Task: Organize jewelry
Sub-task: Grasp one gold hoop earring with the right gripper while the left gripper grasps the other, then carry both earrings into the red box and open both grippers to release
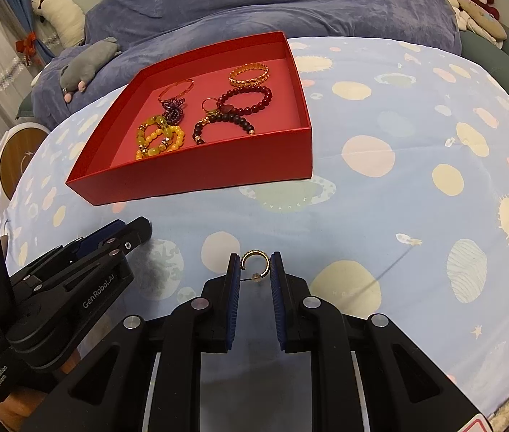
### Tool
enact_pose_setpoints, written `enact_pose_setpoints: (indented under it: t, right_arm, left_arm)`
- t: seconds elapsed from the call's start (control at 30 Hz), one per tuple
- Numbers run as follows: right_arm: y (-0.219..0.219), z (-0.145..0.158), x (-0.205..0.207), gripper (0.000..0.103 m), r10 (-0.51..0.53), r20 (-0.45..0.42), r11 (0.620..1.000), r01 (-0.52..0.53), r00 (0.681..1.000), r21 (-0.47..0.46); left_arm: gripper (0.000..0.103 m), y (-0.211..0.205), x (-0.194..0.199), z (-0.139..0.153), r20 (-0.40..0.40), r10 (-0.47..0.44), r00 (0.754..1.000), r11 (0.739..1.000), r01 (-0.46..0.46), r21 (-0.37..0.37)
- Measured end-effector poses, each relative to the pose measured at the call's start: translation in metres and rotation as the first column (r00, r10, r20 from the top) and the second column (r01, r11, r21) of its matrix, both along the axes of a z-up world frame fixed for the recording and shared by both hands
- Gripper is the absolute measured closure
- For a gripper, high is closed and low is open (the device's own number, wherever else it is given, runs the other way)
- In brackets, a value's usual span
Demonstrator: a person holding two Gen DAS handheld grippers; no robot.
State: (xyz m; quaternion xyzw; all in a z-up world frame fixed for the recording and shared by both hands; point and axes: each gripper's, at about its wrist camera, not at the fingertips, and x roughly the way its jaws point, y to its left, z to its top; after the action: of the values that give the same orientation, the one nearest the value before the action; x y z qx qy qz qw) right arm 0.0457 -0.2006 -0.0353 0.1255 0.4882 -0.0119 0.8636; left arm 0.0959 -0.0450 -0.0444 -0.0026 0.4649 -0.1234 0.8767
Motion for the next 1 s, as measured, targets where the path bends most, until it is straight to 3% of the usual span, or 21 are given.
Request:
enact_pose_setpoints:
  t: [0.1, 0.57, 1.0]
  right_arm:
    - [0.000, 0.000, 0.000, 0.087, -0.001, 0.001, 1.000, 0.001, 1.000, 0.000]
    - [0.004, 0.006, -0.004, 0.087, 0.010, 0.015, 1.000, -0.010, 1.000, 0.008]
    - [0.010, 0.026, -0.010, 0.087, 0.030, 0.056, 0.999, -0.031, 0.998, 0.020]
  left_arm:
    - [0.086, 0.000, -0.001, 0.000, -0.001, -0.010, 1.000, 1.000, 0.010, -0.004]
    - [0.087, 0.023, -0.018, 0.008, -0.027, 0.008, 1.000, 0.997, -0.010, -0.081]
    - [0.087, 0.028, -0.032, 0.042, 0.008, -0.006, 1.000, 0.993, 0.007, -0.115]
